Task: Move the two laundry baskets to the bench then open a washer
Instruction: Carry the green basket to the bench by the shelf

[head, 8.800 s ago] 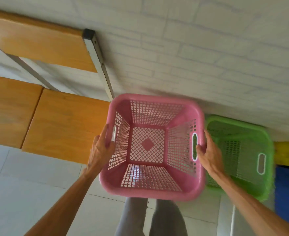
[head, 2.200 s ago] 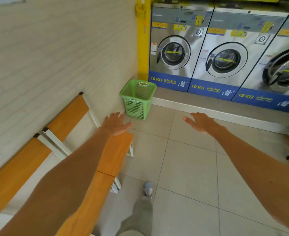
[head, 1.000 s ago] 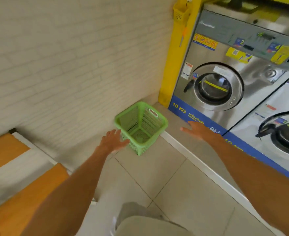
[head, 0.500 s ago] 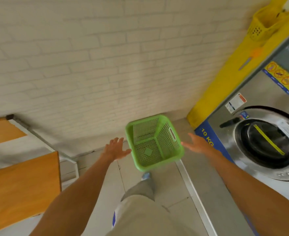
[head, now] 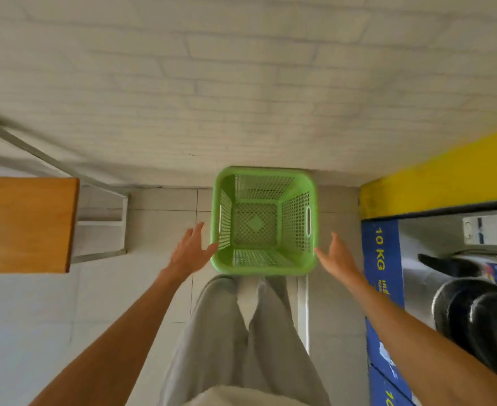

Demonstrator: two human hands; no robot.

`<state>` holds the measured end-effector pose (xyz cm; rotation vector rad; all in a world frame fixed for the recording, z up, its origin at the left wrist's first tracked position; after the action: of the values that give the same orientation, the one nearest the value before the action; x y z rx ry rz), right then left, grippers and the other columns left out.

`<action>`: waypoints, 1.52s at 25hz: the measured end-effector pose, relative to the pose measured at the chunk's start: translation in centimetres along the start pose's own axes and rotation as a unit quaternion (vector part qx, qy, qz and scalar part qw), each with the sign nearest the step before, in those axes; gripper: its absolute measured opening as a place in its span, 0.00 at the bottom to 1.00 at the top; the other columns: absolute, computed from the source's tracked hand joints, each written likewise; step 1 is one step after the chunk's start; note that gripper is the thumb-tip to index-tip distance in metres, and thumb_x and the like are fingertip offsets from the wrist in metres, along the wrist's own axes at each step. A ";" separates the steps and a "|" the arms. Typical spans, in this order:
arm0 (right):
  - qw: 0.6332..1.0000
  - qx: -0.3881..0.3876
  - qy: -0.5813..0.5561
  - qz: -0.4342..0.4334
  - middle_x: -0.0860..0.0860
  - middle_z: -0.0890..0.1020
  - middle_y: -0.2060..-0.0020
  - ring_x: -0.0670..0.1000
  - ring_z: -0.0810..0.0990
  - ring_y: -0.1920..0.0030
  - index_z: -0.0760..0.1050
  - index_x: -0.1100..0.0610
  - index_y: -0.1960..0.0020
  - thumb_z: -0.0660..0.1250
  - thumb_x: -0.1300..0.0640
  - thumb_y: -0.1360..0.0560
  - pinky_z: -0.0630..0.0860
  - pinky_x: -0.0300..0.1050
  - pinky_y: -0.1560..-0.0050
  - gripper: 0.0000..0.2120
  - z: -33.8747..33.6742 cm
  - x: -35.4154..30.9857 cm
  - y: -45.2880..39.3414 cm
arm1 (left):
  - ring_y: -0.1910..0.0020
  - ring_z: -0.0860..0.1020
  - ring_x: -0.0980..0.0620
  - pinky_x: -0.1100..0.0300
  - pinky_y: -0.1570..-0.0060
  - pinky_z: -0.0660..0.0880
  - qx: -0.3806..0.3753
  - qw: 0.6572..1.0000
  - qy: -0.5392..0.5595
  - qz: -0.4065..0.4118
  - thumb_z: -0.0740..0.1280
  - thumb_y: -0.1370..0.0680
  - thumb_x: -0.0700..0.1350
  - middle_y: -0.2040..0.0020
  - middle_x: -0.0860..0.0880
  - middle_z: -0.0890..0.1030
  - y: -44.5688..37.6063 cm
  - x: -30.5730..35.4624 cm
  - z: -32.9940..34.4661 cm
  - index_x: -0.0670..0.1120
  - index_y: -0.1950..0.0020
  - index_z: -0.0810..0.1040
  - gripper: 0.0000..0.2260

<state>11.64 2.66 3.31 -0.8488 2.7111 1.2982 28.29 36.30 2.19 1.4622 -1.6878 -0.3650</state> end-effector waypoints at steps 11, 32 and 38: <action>0.991 0.089 -0.083 -0.046 0.58 0.82 0.47 0.51 0.84 0.64 0.60 0.59 0.27 0.69 0.58 0.22 0.78 0.36 0.74 0.28 10.2 7.3 -26.0 | 0.35 0.71 0.39 0.42 0.43 0.75 0.120 0.984 0.112 -0.068 0.74 0.26 0.50 0.29 0.39 0.67 -20.9 -7.0 15.2 0.49 0.20 0.47 0.45; 0.878 -0.117 0.024 -0.464 0.48 0.83 0.52 0.50 0.81 0.55 0.76 0.45 0.34 0.68 0.40 0.26 0.76 0.41 0.53 0.23 10.1 -31.6 17.9 | 0.64 0.82 0.60 0.60 0.63 0.83 0.556 0.637 0.440 -0.302 0.66 0.22 0.46 0.43 0.53 0.82 42.5 -22.9 2.5 0.56 0.23 0.64 0.28; 0.782 -0.201 0.093 -0.583 0.51 0.85 0.53 0.52 0.82 0.56 0.79 0.48 0.37 0.68 0.43 0.24 0.80 0.49 0.51 0.18 26.5 -40.5 36.9 | 0.66 0.84 0.56 0.64 0.67 0.82 0.632 0.505 0.488 -0.327 0.66 0.20 0.43 0.38 0.42 0.81 57.7 -34.8 7.0 0.51 0.22 0.61 0.28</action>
<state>22.89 59.37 22.15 -2.2247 1.2825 1.3746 -16.93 81.78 24.10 2.4920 -0.0998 1.4544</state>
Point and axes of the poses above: each hand's wrist, its own y-axis away from the middle knuckle, its own z-axis out of the palm, x = y × z, the point moved 8 cm from there along -y, towards the middle knuckle
